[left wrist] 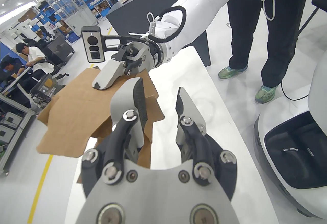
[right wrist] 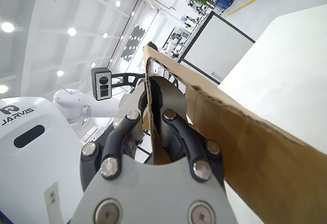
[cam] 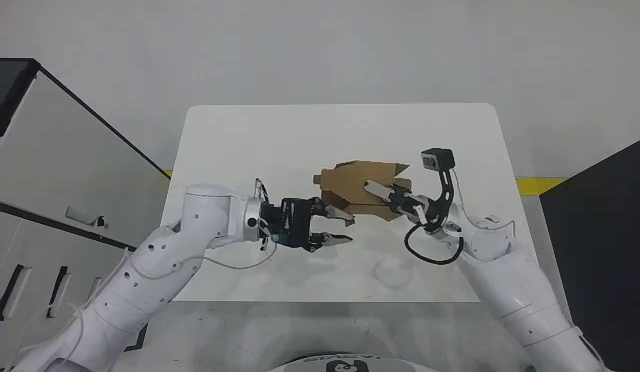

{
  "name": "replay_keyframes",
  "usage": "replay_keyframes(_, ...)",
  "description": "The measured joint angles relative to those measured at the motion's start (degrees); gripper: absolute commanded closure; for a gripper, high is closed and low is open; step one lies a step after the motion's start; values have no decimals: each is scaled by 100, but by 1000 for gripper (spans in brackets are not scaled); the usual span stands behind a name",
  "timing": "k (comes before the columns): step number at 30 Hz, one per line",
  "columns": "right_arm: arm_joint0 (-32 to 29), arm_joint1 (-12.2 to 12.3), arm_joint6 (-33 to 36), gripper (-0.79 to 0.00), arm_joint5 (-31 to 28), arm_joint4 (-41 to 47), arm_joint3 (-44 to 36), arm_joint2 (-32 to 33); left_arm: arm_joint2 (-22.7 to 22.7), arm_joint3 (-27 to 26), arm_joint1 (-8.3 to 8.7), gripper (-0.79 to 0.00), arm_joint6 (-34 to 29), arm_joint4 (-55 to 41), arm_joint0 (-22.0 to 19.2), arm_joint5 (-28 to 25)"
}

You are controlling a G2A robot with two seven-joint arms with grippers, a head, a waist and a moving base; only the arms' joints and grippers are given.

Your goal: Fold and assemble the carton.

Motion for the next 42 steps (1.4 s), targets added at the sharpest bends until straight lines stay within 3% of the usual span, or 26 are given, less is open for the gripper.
replay_keyframes(13,45,-17,170,0,5,252,131,-90,184,218,-60,-332,44,-43,-190,67)
replay_keyframes(26,13,26,531,0,-153,684,296,99,-368,367,67,-320,41,68,-143,57)
replay_keyframes(35,40,67,1119,0,-223,1053,377,171,-711,348,157,-280,76,195,-41,92)
replay_keyframes(38,42,78,1270,0,-225,1180,400,193,-740,338,169,-222,91,208,-20,97)
replay_keyframes(42,44,89,1351,0,-171,1255,394,203,-639,277,152,-206,151,165,-27,93)
